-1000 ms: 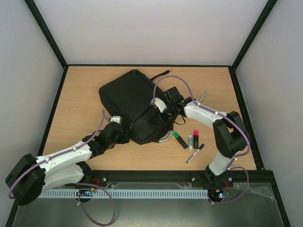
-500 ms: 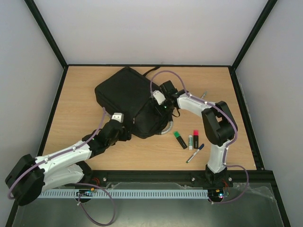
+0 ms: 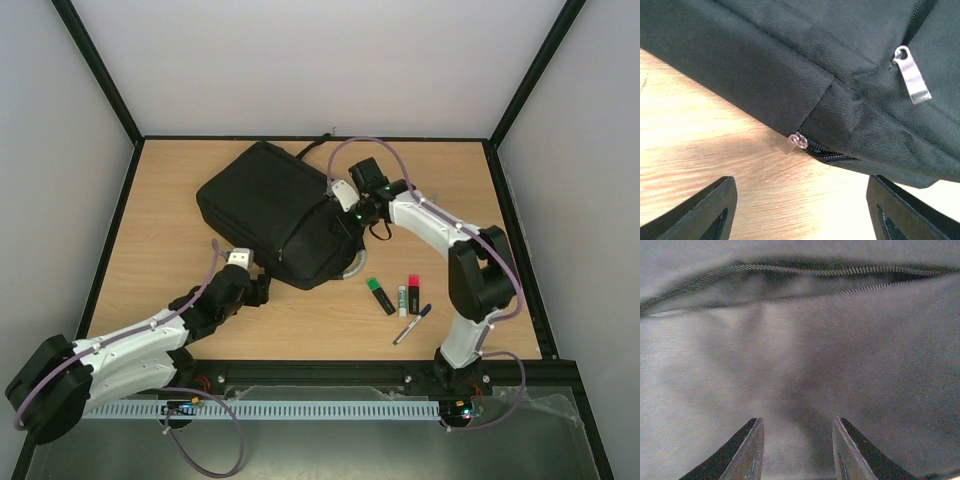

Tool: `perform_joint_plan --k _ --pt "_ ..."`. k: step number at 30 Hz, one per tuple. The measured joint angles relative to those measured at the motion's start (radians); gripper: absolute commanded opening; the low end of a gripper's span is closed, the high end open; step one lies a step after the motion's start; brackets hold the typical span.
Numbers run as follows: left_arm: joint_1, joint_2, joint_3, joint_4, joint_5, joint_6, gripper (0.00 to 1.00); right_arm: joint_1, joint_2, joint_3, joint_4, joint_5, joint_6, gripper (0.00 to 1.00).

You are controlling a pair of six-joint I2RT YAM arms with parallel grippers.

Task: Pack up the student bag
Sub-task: Adjust the student bag at the center of the board.

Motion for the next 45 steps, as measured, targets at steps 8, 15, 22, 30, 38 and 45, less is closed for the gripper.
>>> perform_joint_plan --k 8,15,22,30,38,45 --pt "0.020 0.106 -0.035 0.166 0.049 0.039 0.76 0.004 -0.137 -0.035 -0.023 -0.137 -0.024 0.38" --pt "0.036 0.223 -0.035 0.317 0.100 0.094 0.81 0.007 -0.046 -0.109 -0.007 -0.162 -0.035 0.36" --pt "0.061 0.349 -0.033 0.433 0.167 0.135 0.78 0.007 -0.001 -0.114 0.023 -0.139 -0.039 0.35" --pt "0.063 0.359 -0.035 0.480 0.300 0.151 0.69 0.005 0.045 -0.113 0.067 -0.026 -0.035 0.33" --pt "0.051 0.203 -0.096 0.497 0.350 0.138 0.61 0.004 0.091 -0.090 0.082 0.036 -0.033 0.33" --pt "0.109 0.135 -0.140 0.507 0.324 0.107 0.61 0.004 0.095 -0.087 0.082 0.036 -0.033 0.33"
